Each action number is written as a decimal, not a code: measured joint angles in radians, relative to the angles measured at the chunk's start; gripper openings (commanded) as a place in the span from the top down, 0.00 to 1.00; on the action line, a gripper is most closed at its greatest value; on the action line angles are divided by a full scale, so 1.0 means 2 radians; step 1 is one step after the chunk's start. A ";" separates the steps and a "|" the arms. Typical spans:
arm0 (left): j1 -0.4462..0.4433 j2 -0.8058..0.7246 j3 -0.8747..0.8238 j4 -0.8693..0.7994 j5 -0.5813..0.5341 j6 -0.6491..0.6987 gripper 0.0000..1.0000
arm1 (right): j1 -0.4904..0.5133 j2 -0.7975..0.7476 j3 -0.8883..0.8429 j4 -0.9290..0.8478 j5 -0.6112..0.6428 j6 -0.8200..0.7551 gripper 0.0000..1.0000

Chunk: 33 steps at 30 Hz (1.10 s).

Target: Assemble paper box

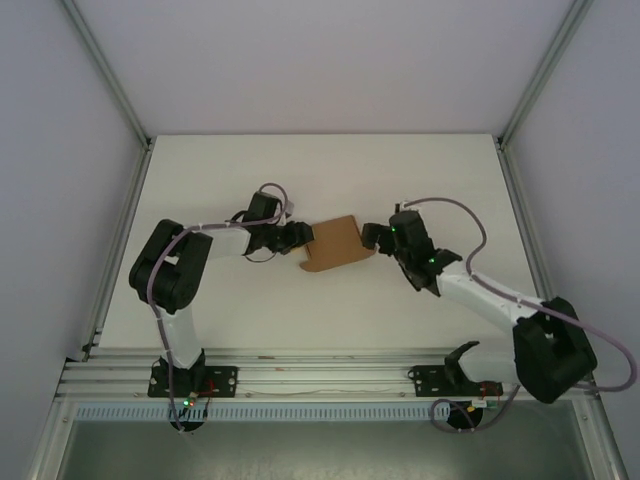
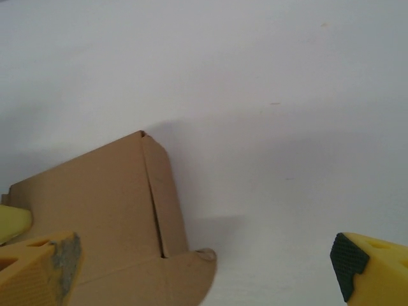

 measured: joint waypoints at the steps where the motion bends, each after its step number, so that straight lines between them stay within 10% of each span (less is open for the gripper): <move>1: 0.004 0.000 -0.005 0.009 0.008 0.000 0.65 | -0.006 0.014 0.010 -0.002 -0.019 0.003 0.01; 25: 0.049 0.021 -0.053 0.140 0.099 -0.031 0.82 | -0.061 0.212 0.130 -0.035 -0.350 0.064 0.13; 33: 0.051 0.022 -0.053 0.143 0.103 -0.029 0.78 | -0.063 0.247 0.130 0.042 -0.422 0.118 0.37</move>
